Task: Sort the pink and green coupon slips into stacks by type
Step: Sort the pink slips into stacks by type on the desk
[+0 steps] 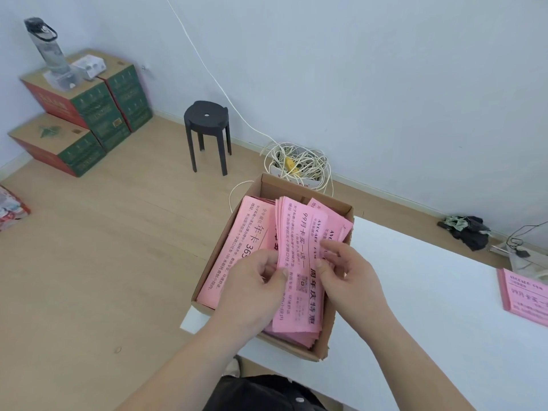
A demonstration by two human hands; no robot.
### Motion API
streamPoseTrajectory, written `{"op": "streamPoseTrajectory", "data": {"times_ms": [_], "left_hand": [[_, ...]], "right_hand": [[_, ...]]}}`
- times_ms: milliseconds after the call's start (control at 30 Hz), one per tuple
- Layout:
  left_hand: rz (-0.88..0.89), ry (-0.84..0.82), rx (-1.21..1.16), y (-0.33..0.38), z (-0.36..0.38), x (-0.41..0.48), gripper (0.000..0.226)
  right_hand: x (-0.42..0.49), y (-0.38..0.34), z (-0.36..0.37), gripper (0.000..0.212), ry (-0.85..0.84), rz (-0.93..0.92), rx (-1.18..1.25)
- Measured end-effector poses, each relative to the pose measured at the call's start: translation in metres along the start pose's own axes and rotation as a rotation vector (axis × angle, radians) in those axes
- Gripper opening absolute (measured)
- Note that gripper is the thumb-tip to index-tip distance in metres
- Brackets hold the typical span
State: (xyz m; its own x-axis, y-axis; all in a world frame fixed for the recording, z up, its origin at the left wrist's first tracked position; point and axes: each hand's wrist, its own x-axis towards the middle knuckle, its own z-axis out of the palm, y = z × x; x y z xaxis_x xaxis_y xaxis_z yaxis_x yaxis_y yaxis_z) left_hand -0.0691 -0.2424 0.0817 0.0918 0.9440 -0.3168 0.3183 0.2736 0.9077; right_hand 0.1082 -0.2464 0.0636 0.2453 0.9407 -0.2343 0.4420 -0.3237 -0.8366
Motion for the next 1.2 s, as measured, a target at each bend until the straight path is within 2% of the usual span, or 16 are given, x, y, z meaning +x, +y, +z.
{"op": "streamPoseTrajectory", "data": {"times_ms": [100,233,333,400,467,533,633,733,800,867,900,1000,1100,1200], "left_hand": [[0.091,0.009,-0.051,0.015,-0.01,-0.005,0.021],[0.196,-0.169,-0.035,0.04,-0.006,-0.012,0.019],[0.195,-0.187,0.01,0.047,0.017,-0.011,0.016],[0.154,-0.142,0.012,0.046,0.035,-0.009,0.023],[0.143,-0.036,0.038,0.049,0.05,-0.008,0.04],[0.201,0.007,0.09,0.052,0.065,-0.005,0.058],[0.281,-0.118,0.207,0.054,0.088,0.003,0.079],[0.238,-0.32,0.212,0.048,0.129,0.008,0.09],[0.204,-0.358,0.2,0.037,0.153,0.01,0.072],[0.227,-0.341,0.216,0.026,0.173,0.01,0.032],[0.23,-0.327,0.219,0.02,0.181,0.008,0.022],[0.181,-0.286,0.195,-0.003,0.198,0.003,0.019],[0.168,-0.226,0.229,-0.033,0.211,0.002,0.02],[0.137,-0.169,0.197,-0.054,0.218,0.001,0.019]], "right_hand": [[0.001,-0.008,-0.015,0.057,0.012,0.137,0.234],[0.0,-0.015,-0.045,0.034,-0.174,0.259,0.646],[-0.005,-0.013,-0.078,0.029,-0.139,0.201,0.759],[-0.011,-0.007,-0.103,0.028,-0.042,0.145,0.656],[-0.017,0.002,-0.129,0.027,0.047,0.113,0.377],[-0.023,0.011,-0.155,0.028,0.05,0.06,0.086],[-0.027,0.022,-0.18,0.029,-0.023,-0.008,-0.3],[-0.033,0.041,-0.199,0.029,-0.058,-0.007,-0.539],[-0.037,0.055,-0.206,0.028,-0.09,-0.013,-0.577],[-0.039,0.074,-0.21,0.024,-0.079,-0.024,-0.566],[-0.039,0.087,-0.211,0.02,-0.06,-0.023,-0.562],[-0.041,0.13,-0.216,0.007,0.03,0.046,-0.611],[-0.046,0.176,-0.217,0.014,0.084,0.178,-0.622],[-0.054,0.211,-0.211,0.019,0.186,0.243,-0.379]]}}
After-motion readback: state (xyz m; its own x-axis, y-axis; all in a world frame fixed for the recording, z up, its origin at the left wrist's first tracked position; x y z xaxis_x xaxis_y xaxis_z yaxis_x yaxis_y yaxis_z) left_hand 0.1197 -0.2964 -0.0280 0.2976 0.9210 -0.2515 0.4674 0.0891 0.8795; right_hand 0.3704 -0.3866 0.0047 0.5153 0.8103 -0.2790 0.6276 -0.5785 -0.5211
